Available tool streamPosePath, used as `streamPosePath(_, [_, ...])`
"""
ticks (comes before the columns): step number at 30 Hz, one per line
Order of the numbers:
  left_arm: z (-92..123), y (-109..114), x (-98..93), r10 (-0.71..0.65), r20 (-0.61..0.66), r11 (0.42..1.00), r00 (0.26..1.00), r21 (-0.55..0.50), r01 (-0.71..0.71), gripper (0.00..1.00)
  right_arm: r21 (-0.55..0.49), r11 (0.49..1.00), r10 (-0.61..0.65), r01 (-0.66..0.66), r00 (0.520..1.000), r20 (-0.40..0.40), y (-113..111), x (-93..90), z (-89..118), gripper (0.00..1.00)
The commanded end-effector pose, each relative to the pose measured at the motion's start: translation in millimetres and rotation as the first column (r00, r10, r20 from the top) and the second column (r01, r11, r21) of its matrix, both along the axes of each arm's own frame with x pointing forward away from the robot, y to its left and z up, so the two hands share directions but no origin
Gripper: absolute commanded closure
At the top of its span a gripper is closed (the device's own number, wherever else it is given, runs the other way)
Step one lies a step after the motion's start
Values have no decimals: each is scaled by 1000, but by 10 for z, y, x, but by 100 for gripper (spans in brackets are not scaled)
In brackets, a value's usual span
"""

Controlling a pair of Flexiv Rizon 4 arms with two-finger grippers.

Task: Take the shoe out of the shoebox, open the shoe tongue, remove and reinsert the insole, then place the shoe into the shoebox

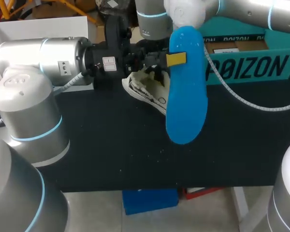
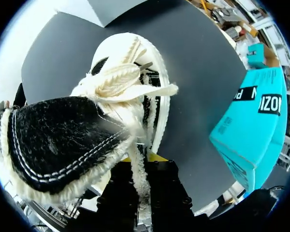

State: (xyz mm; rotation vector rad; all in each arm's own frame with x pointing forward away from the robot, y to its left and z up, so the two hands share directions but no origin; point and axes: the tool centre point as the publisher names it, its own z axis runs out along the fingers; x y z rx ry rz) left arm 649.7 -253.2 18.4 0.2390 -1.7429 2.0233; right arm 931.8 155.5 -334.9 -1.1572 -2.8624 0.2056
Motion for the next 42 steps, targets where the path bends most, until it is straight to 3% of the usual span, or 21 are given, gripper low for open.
streamPosePath(1, [-4,-15,-10,4,-1,1000,1000,2,-4,100,54,631,-774,774,622,119,-47,-62,-75,100])
streamPosePath(6, [-4,-15,-10,4,-1,1000,1000,2,-4,100,53,539,-838,841,529,132,15,-51,-82,100])
streamPosePath(13, [-4,-15,-10,4,-1,1000,1000,2,-4,100,59,479,-876,876,472,97,126,-55,-144,100])
streamPosePath(30, [-4,-15,-10,4,-1,1000,1000,2,-4,100,20,503,-862,864,500,78,378,-162,-604,100])
streamPosePath(31, [-4,-15,-10,4,-1,1000,1000,2,-4,100,15,502,-862,864,500,81,367,-172,-625,82])
streamPosePath(32, [-4,-15,-10,4,-1,1000,1000,2,-4,100,11,502,-862,865,500,81,354,-173,-642,0])
streamPosePath(35, [-4,-15,-10,4,-1,1000,1000,2,-4,100,29,511,-858,859,508,79,300,-170,-624,0])
streamPosePath(42, [-4,-15,-10,4,-1,1000,1000,2,-4,100,114,546,-838,830,544,44,205,-200,-295,0])
